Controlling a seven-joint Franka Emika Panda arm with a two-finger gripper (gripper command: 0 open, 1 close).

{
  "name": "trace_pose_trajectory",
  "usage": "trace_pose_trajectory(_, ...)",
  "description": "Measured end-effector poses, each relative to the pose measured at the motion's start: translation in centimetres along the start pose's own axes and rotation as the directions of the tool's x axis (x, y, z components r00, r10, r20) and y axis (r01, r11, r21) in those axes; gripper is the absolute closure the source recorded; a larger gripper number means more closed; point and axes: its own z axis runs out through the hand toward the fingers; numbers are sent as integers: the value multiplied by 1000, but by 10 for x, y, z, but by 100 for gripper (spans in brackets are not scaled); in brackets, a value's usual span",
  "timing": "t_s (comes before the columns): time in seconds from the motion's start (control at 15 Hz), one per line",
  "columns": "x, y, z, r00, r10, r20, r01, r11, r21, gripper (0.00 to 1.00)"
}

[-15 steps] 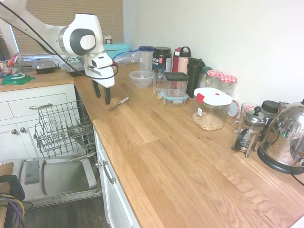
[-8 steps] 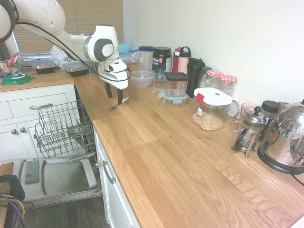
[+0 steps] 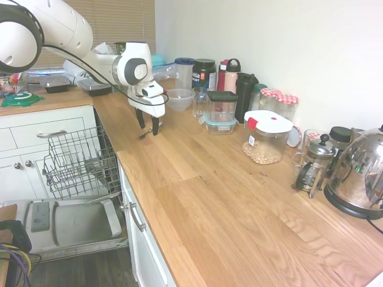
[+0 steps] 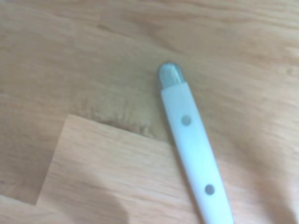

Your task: Put the fork in the dishwasher

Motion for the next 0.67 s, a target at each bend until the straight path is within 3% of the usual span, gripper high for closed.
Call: trace_pose_trajectory(0.67, 12, -8, 3, 1000, -25, 5, 25, 1000, 16, 100)
